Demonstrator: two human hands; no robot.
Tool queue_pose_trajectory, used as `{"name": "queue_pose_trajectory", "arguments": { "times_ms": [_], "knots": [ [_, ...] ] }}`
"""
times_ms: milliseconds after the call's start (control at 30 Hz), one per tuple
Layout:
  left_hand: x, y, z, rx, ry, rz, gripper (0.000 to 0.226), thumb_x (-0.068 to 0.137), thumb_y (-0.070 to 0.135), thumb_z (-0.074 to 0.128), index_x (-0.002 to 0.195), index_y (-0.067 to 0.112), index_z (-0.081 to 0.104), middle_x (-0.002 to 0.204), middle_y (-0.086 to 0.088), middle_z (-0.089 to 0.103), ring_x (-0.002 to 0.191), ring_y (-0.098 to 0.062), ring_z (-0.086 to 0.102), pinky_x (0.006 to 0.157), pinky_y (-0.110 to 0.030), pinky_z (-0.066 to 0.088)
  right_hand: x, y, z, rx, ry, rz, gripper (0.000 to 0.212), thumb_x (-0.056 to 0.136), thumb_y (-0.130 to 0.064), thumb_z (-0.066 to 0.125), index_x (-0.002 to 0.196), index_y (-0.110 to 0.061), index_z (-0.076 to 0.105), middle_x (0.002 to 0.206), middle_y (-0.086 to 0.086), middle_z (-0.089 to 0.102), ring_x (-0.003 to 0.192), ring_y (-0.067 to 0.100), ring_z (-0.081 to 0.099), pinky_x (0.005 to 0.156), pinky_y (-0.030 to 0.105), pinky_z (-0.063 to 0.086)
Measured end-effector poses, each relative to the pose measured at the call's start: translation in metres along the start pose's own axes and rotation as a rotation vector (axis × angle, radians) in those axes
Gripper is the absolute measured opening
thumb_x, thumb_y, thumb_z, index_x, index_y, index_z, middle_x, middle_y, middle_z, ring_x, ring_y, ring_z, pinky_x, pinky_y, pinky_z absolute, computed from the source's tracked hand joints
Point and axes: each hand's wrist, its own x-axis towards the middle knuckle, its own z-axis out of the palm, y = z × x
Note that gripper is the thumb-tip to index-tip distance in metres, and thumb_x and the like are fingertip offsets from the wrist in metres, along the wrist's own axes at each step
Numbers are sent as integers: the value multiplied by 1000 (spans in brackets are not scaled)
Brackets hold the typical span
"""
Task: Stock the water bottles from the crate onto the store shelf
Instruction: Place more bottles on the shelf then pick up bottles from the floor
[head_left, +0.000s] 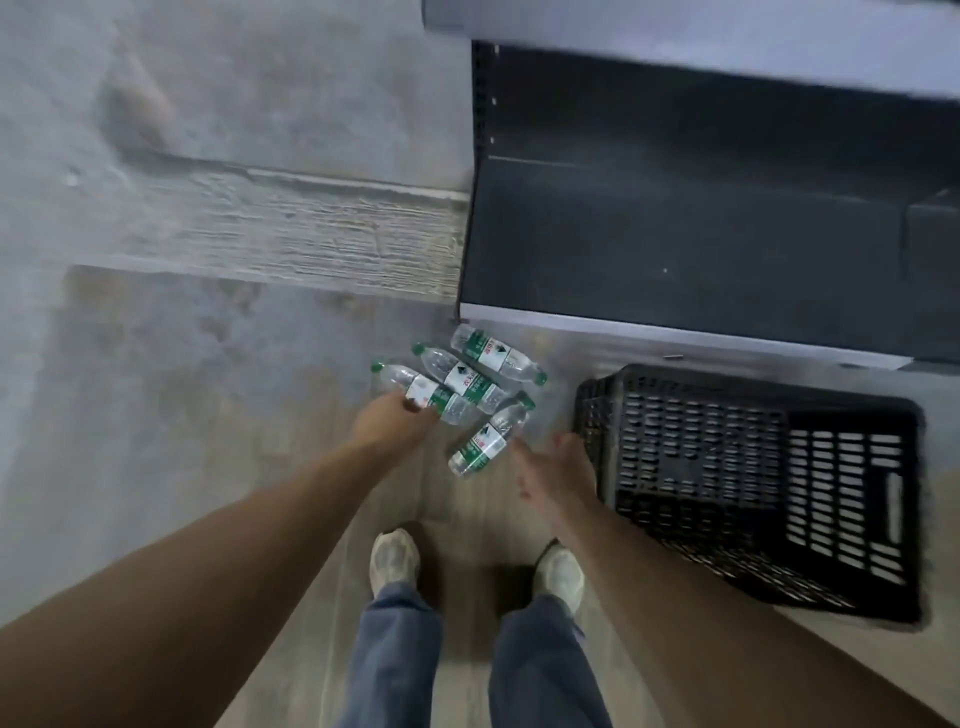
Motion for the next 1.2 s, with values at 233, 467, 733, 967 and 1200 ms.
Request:
{"name": "queue_pose_trajectory", "arguments": {
  "times_ms": [233,467,733,967,1200],
  "knots": [
    [167,-61,70,-234,-76,-189,21,96,30,61,94,9,64,96,-12,69,79,-22,66,72,-34,57,154,58,94,91,6,125,67,80,-38,77,130,-11,43,120,19,59,100,35,66,84,49,57],
    [291,-98,130,-459,-116,-368,50,95,29,63,135,3,48,126,-22,58,89,-26,61,67,-29,54,267,107,163,60,91,191,69,77,-42,78,127,-7,47,118,16,63,99,33,66,83,47,58],
    [374,-111,158,-703,-159,-511,65,74,60,72,101,4,53,70,-17,73,58,-29,71,38,-32,53,319,139,222,27,235,303,90,62,-61,81,121,-10,36,121,16,56,96,36,63,67,36,50],
    [361,-128,171,-785,102,-478,67,69,30,87,120,4,52,97,-14,68,77,-27,71,66,-37,61,302,147,206,111,252,294,81,61,-43,86,119,-7,43,112,13,64,96,32,66,78,38,57],
    [284,-122,154,-633,175,-436,71,62,32,90,116,7,52,101,-11,66,84,-28,69,74,-43,58,243,142,160,114,162,186,60,65,-37,82,112,-12,55,101,7,68,85,26,68,75,44,60]
  ]
}}
